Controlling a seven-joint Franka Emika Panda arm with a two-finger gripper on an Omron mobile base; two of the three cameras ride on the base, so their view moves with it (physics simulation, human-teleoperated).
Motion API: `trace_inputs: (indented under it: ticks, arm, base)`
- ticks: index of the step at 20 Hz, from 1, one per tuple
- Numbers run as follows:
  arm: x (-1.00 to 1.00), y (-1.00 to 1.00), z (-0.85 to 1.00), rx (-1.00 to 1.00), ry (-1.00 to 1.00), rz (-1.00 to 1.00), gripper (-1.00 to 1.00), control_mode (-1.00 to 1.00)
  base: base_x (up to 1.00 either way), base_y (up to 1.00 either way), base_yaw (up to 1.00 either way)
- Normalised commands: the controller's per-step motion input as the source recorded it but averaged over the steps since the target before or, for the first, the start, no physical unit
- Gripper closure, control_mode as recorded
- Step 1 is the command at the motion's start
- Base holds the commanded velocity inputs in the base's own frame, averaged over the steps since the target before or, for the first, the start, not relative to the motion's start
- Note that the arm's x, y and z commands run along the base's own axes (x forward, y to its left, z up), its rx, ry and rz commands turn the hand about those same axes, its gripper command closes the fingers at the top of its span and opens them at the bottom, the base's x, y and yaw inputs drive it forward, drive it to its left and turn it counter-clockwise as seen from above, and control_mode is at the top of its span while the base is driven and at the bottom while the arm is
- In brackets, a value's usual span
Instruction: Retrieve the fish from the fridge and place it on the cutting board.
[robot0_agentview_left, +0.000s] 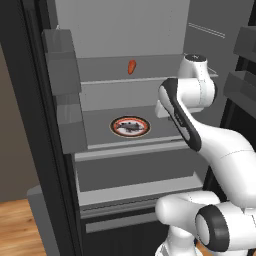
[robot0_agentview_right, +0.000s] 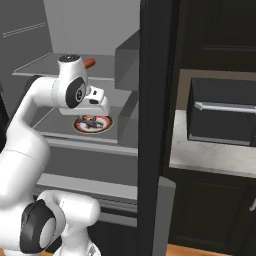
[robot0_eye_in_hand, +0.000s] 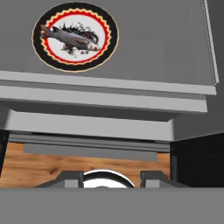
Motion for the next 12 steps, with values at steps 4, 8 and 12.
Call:
trace_inputs:
  ticks: [4, 8, 12]
  arm:
    - [0.00, 0.00, -0.22, 0.05, 0.00, 0.01, -1.00, -1.00]
    - [0.00, 0.22, -0.27, 0.03, 0.00, 0.04, -1.00, -1.00]
    - [0.03, 0.50, -0.15, 0.00, -0.03, 0.12, -1.00, -1.00]
  base:
    - [0.00, 0.00, 0.00]
    - [0.00, 0.00, 0.00]
    - [0.00, 0.00, 0.00]
